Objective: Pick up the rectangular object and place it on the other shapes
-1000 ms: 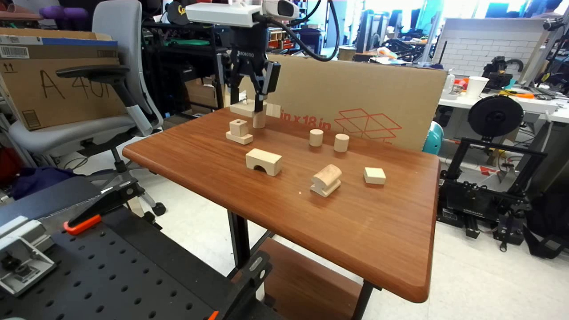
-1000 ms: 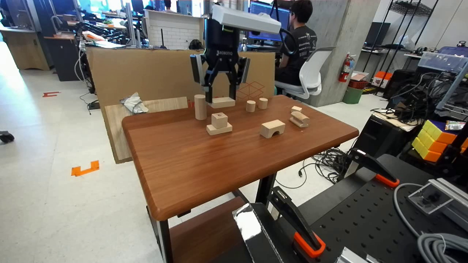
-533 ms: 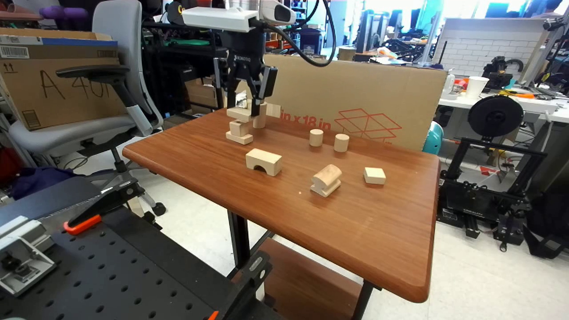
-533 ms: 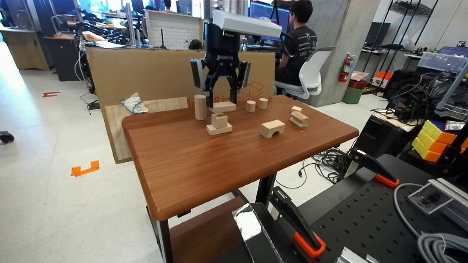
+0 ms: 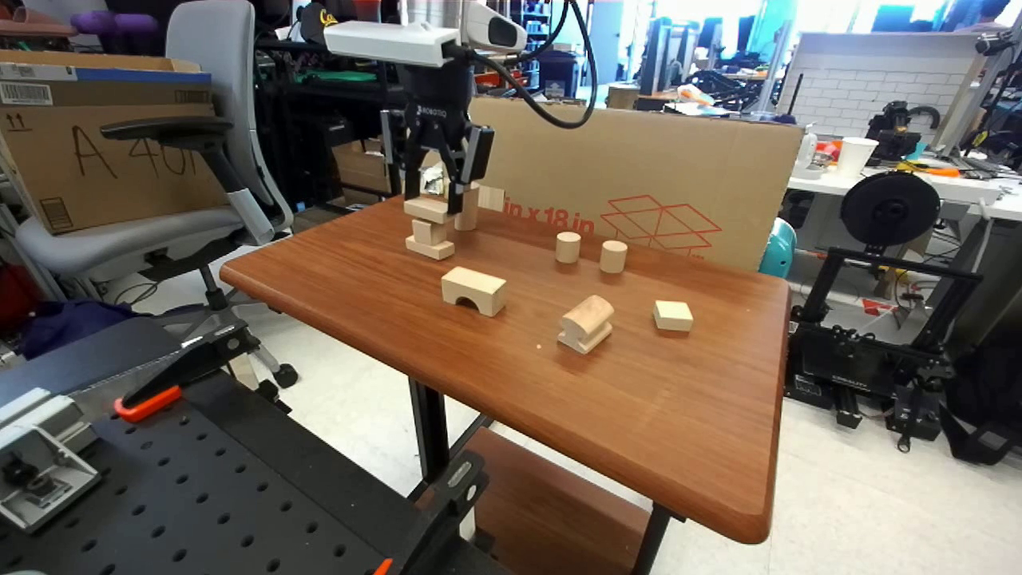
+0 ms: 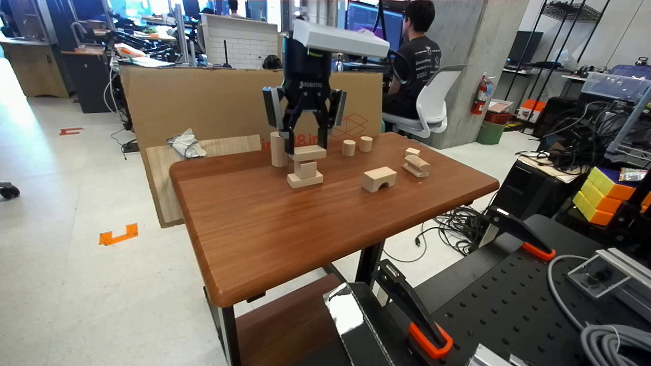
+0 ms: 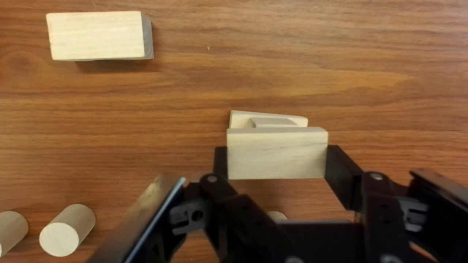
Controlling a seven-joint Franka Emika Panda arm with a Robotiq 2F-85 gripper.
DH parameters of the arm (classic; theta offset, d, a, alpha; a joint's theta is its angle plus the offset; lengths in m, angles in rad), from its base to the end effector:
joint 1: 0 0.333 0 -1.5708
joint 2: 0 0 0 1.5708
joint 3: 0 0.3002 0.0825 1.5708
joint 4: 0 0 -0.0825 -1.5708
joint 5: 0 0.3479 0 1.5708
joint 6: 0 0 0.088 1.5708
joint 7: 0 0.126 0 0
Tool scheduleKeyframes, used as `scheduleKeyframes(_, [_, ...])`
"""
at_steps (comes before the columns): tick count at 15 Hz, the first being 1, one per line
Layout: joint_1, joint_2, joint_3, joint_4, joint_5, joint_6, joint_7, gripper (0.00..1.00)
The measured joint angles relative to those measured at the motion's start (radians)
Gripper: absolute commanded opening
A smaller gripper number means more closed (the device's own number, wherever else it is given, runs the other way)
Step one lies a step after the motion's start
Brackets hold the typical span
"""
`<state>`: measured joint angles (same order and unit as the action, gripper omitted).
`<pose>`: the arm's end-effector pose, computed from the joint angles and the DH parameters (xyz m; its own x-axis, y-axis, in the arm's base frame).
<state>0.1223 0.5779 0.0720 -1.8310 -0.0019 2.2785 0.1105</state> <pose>0.5873 0.1137 0.2004 0.9883 0.0768 -0.1321 0.0744 -0.9970 -0.0236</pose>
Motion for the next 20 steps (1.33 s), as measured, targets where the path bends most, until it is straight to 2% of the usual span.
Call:
scheduleKeyframes(1, [0.002, 0.000, 0.000, 0.000, 0.000, 0.001, 0.002, 0.42])
scheduleKeyframes(2, [0.003, 0.000, 0.000, 0.000, 0.000, 0.001, 0.004, 0.53])
scheduleKeyframes(3, [0.005, 0.001, 0.000, 0.000, -0.001, 0.002, 0.008, 0.85])
scheduleKeyframes(5, [0.010, 0.004, -0.001, 0.000, -0.008, 0.002, 0.019, 0.98])
scheduleKeyframes(14, [0.033, 0.001, -0.016, -0.004, -0.055, 0.002, 0.053, 1.00])
scheduleKeyframes(20, [0.019, -0.118, -0.020, -0.052, -0.050, -0.008, 0.041, 1.00])
